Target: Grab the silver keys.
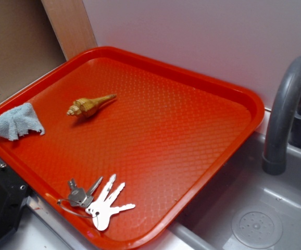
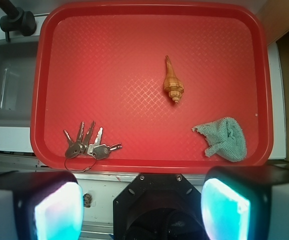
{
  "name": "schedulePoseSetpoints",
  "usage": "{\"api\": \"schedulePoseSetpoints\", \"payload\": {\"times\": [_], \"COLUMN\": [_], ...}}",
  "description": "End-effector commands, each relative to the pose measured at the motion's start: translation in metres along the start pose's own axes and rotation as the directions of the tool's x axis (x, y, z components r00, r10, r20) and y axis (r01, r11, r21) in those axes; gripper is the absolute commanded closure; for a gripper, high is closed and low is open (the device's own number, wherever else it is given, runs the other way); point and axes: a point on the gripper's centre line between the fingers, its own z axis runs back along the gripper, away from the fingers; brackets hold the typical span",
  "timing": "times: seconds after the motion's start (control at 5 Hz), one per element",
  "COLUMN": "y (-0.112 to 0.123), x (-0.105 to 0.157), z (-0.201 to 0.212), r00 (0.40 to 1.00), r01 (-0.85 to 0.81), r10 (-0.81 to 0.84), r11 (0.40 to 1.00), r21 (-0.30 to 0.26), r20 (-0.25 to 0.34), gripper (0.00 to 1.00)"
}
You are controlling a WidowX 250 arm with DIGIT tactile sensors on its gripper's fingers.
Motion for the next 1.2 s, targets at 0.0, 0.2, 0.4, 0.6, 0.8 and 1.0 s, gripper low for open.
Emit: {"api": "schedulePoseSetpoints", "payload": {"times": [0.0,0.2,0.4,0.6,0.8,1.0], "y": [0.000,-0.020,-0.041,-0.062,-0.068,-0.067], "x": [0.000,0.000,-0.014,-0.036,-0.051,-0.059], "z": [0.000,-0.016,-0.030,-0.045,-0.073,-0.090], "r00": [1.000,0.970,0.880,0.732,0.532,0.410], "r01": [0.000,0.244,0.474,0.681,0.846,0.912], "r10": [0.000,-0.244,-0.475,-0.682,-0.845,-0.909], "r11": [1.000,0.969,0.877,0.731,0.534,0.410], "r21": [0.000,-0.047,-0.073,-0.045,-0.012,0.020], "r20": [0.000,0.004,0.008,-0.006,-0.060,-0.077], "gripper": [0.00,0.00,0.00,0.00,0.00,0.00]}}
